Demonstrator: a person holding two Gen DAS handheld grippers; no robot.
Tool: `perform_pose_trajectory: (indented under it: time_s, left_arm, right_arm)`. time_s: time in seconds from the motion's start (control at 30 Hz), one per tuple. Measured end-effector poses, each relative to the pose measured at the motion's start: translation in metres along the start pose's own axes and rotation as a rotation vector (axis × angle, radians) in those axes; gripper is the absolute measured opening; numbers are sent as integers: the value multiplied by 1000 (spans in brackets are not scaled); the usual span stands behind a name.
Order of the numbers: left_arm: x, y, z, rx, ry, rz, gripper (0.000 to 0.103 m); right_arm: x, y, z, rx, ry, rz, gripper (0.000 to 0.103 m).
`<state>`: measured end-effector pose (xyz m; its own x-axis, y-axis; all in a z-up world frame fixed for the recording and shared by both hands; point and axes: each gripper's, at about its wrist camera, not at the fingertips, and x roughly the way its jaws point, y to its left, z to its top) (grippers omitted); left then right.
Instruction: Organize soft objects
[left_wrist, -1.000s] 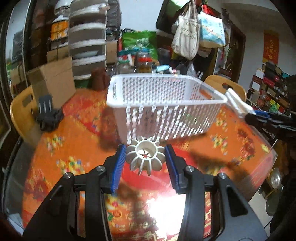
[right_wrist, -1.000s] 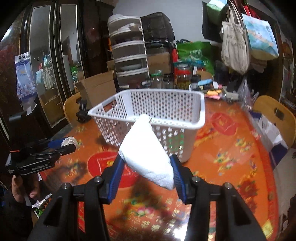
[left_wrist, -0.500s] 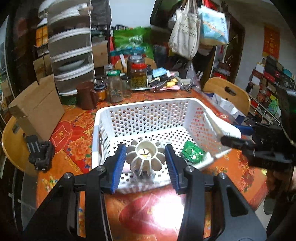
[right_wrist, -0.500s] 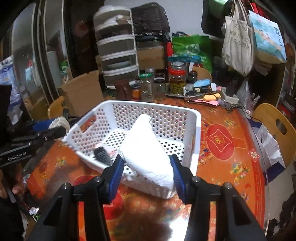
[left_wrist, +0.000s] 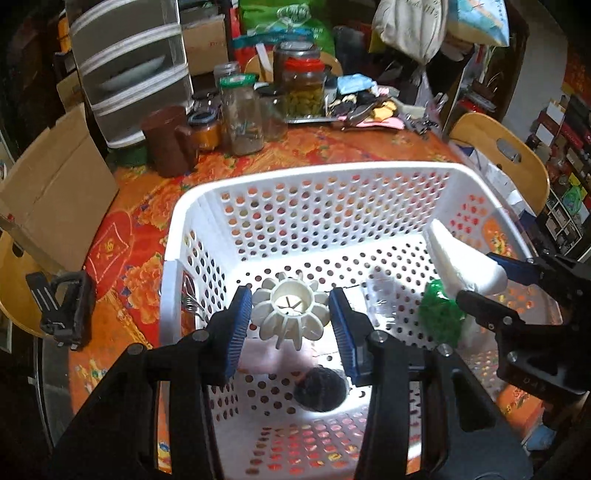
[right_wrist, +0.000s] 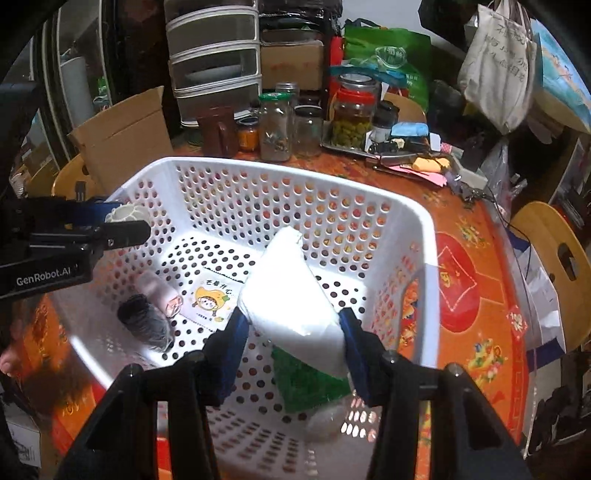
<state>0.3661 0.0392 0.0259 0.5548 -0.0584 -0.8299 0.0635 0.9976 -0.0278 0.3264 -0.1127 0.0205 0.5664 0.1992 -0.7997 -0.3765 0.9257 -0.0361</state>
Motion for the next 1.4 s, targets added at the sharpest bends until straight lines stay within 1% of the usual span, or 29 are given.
perform_pose_trajectory:
  time_s: [0.23,0.4,0.47,0.5,0.53,0.57,0.7,0.8,0.83,0.9,1.0,1.07,1.13,1.23,1.4]
  left_arm:
    - [22,4,-5,1,30,-2,41]
    - [22,2,-6,7,15,-9,42]
    - [20,2,-6,4,5,-12,50]
    - [18,3,-6,2,-1,-11,58]
    - [16,2,-7,1,-9,-10,66]
    - [15,2,-7,1,-14,-10,68]
    - [8,2,-9,-1,-31,-16,71]
    - [2,0,-11,9,-45,-18,75]
    - [0,-1,-11,12,-50,-16,78]
    - [-5,-3,-12,16,-61,-19,82]
    - [-15,-3,-14,16,-86,-20,90]
    - [-24,-1,-15,3,-110,-18,95]
    - [-32,0,-18,-7,-130,-15,102]
    - [-46,3,-23,-27,-165,-15,103]
    - [-68,5,-36,-37,-200,-15,103]
  right_arm:
    - [13,-3,6,13,10,-32,50]
    - [14,-1,7,9,6,-45,50]
    - [15,0,6,1,6,-60,51]
    - [15,1,5,-1,4,-71,51]
    - [15,1,5,-2,1,-72,52]
    - [15,1,4,-1,-1,-72,53]
    - [12,3,2,-8,-8,-67,63]
    - [9,4,2,-13,-14,-61,67]
    - [7,4,1,-12,-18,-53,74]
    - [3,4,0,-8,-30,-49,85]
    - [-3,4,-1,-4,-44,-40,86]
    - [-7,3,-2,-2,-54,-37,91]
    - [-12,3,-4,0,-65,-29,99]
    - [-20,2,-7,2,-82,-26,100]
    - [-31,2,-12,13,-108,-16,103]
